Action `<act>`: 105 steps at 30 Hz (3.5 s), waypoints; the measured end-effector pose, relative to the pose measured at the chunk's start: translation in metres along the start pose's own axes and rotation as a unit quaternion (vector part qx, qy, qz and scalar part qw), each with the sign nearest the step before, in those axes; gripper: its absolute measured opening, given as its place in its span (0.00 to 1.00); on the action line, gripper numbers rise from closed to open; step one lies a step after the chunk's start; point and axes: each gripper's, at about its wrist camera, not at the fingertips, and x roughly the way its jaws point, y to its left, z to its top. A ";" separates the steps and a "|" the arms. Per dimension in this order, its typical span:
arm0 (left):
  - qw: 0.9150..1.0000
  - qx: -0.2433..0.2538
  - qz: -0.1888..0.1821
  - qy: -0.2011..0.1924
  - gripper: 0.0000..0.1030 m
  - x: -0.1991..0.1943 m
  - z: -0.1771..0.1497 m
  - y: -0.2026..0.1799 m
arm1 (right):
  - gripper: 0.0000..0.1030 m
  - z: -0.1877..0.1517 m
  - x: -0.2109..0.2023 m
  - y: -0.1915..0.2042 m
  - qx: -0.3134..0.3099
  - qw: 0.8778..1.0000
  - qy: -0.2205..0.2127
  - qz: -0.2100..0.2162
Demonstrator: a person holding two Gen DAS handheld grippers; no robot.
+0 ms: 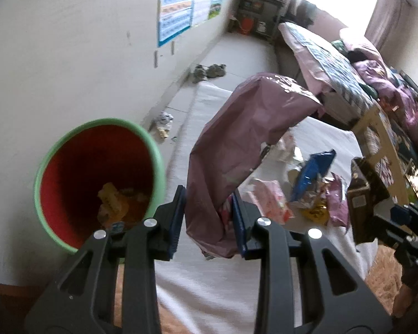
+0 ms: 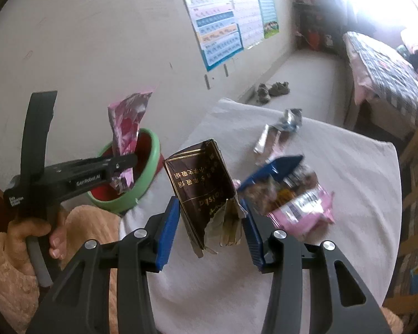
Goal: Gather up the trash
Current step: 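Carry the pink wrapper over the bucket with the left tool, then open the left tool to drop the pink wrapper while the right tool drops the brown box, then move both tools back over the table toward the remaining wrappers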
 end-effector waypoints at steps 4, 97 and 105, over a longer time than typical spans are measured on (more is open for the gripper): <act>1.000 -0.020 0.020 -0.006 0.30 -0.004 -0.001 0.022 | 0.43 0.005 0.008 0.012 -0.011 1.000 0.000 -0.003; 0.987 -0.101 0.128 0.002 0.66 0.011 -0.010 0.163 | 0.66 0.067 0.119 0.142 -0.097 0.995 0.029 0.009; 0.991 -0.077 0.111 -0.002 0.69 0.007 -0.010 0.135 | 0.73 0.050 0.058 0.028 0.039 0.997 0.005 -0.060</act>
